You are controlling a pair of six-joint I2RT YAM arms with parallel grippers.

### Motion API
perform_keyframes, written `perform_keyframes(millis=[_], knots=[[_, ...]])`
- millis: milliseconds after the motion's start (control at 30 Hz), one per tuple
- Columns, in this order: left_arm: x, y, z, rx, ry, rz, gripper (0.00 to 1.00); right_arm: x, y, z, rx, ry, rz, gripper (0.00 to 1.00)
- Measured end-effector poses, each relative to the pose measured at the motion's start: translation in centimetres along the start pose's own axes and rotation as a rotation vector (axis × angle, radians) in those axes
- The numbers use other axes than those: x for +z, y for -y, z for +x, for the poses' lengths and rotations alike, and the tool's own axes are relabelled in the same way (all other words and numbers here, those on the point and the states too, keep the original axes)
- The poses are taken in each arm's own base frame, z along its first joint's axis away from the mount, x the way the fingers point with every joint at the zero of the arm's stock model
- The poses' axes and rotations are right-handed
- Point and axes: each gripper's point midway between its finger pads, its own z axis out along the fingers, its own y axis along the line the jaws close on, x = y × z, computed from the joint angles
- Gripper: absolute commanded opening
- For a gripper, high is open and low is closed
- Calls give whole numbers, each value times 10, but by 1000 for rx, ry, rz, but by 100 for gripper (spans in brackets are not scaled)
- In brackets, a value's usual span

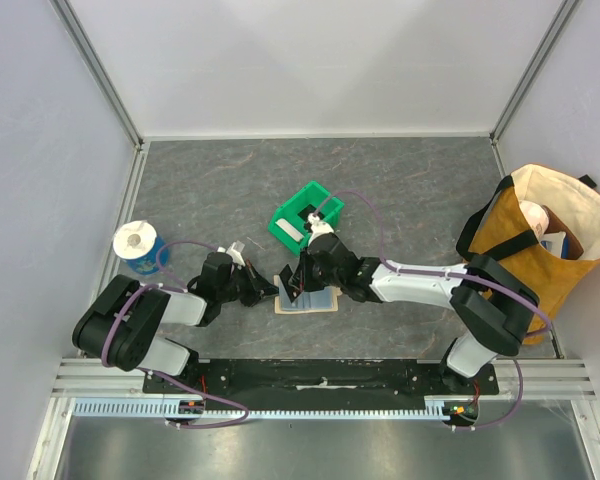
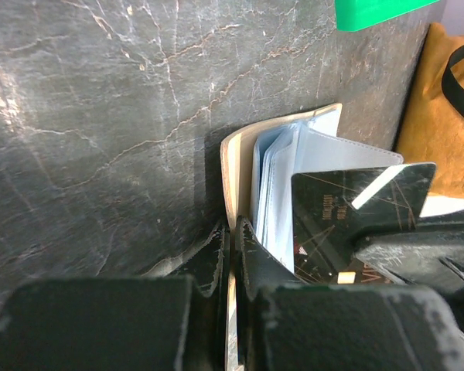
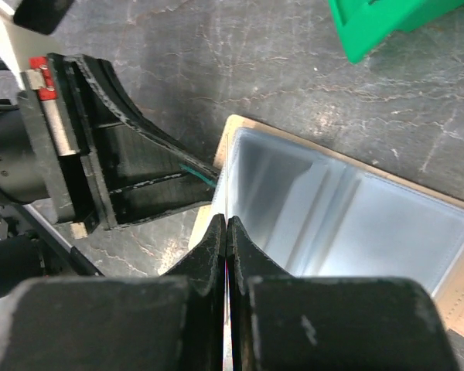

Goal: Put the credit cards into the card holder
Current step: Turn over the card slot in the card holder, then insert the credit card into the card holder.

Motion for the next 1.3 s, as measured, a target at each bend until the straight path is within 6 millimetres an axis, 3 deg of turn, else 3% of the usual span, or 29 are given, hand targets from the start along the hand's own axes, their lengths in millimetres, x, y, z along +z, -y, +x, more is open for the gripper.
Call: perform_keyframes(millis=[200,333,600,933,1300], knots=[[0,0,0,1,0,3,2,-13,-3,-13,10,49,-25,0],[0,1,0,1,-1,4,2,-16,14,-27,43,83,11,0],[0,1,0,1,-1,4,2,-16,56,-4,48,25,167,0],[4,1,0,-6,-9,16,2,-25,61,6,81,43,139,0],[5,2,1,-15,-3,29,2,-26,68,13,237,120,15,0]])
